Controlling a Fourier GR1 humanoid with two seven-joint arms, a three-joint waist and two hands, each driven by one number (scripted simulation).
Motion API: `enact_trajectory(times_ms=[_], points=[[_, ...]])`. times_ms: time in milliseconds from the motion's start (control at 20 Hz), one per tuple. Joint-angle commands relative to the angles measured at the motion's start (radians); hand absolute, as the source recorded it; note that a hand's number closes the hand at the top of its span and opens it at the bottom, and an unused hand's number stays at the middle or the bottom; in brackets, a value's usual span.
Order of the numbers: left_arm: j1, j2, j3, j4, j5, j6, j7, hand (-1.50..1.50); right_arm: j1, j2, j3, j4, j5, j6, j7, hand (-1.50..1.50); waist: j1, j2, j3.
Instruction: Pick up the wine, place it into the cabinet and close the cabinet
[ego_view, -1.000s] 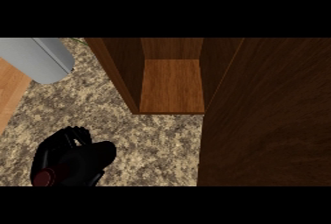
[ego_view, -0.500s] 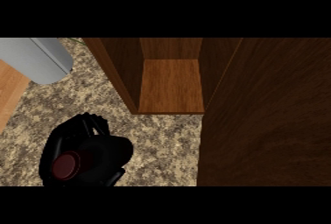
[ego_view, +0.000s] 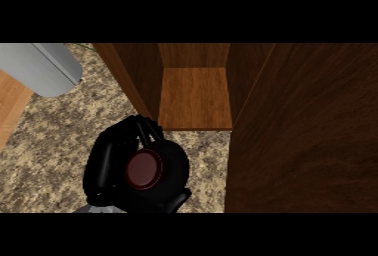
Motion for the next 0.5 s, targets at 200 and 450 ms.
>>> enact_trajectory(times_ms=[200, 450], points=[[-0.23, -0.01, -0.114, 0.119, -0.003, 0.232, 0.05, 1.5, 0.012, -0.014, -0.06, -0.098, -0.138, 0.009, 0.037, -1.5, -0.005, 0.002, 0.0], [-0.367, -0.011, -0.053, 0.157, -0.035, 0.296, 0.15, 1.5, 0.112, 0.017, 0.002, -0.15, -0.072, 0.035, 0.006, -1.5, -0.007, 0.001, 0.0]])
